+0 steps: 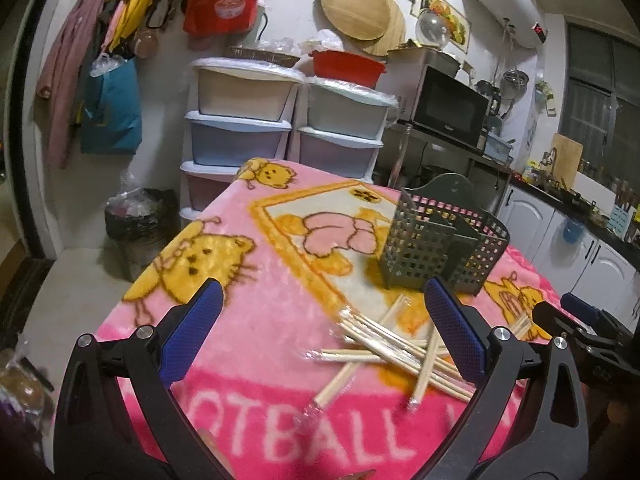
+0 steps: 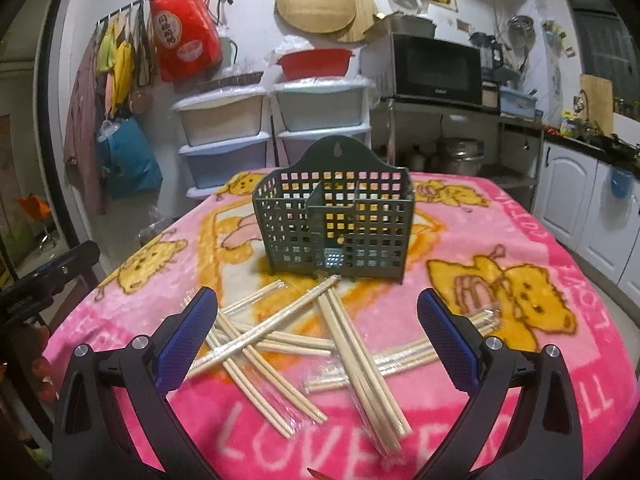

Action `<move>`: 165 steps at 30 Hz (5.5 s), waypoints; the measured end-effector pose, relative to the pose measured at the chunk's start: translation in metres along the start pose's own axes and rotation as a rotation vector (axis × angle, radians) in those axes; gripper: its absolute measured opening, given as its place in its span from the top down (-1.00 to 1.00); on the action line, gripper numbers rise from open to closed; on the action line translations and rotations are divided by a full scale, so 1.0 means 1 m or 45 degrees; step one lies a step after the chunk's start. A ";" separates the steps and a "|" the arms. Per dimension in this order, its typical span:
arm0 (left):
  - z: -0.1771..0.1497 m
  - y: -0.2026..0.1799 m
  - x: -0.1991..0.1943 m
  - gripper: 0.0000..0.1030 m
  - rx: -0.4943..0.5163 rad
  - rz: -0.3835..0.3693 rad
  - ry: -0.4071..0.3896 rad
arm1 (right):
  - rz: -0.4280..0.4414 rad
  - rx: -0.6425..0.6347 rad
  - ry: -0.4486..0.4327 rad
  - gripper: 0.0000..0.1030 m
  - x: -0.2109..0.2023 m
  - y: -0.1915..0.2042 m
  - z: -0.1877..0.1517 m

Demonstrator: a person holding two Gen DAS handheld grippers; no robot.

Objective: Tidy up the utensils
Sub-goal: 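Move the right tool toward the wrapped chopsticks in front of the caddy, then close the right tool on a wrapped chopstick pair, then lift the chopsticks upright with the right tool above the green caddy, then lower the chopsticks into the caddy and open the right tool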

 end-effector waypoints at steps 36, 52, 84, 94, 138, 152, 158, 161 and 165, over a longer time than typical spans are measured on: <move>-0.080 -0.023 0.142 -0.15 -0.306 -0.661 0.904 | 0.074 0.219 0.494 -0.03 0.144 -0.023 -0.031; -0.091 -0.021 0.148 0.67 -0.264 -0.690 0.957 | 0.031 0.332 0.540 0.58 0.177 -0.027 -0.039; -0.047 -0.047 0.117 0.95 -0.157 -0.851 0.900 | 0.135 0.330 0.309 0.87 0.120 -0.029 0.022; -0.055 -0.046 0.102 0.98 -0.011 -0.819 1.007 | 0.152 0.310 0.245 0.87 0.104 -0.027 0.039; 0.159 -0.188 0.102 1.00 0.082 -1.045 0.405 | 0.108 0.170 -0.315 0.88 0.043 -0.069 0.227; 0.185 -0.161 0.123 1.00 0.050 -0.928 0.339 | 0.024 0.139 -0.406 0.88 0.075 -0.083 0.252; 0.177 -0.145 0.135 1.00 0.017 -0.886 0.358 | -0.020 0.117 -0.438 0.88 0.090 -0.086 0.247; 0.172 -0.140 0.138 1.00 0.012 -0.871 0.361 | -0.045 0.109 -0.450 0.88 0.097 -0.089 0.243; 0.168 -0.135 0.138 1.00 -0.005 -0.873 0.356 | -0.061 0.129 -0.436 0.87 0.109 -0.093 0.235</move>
Point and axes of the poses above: each gripper's, at about its wrist camera, not at the fingertips, and x roughly the way its jaws point, y to its left, z to its top, the point moved 9 cm from there along x, roughly the way its jaws point, and after that the axes turned 6 degrees about -y, right-handed, at the moved point
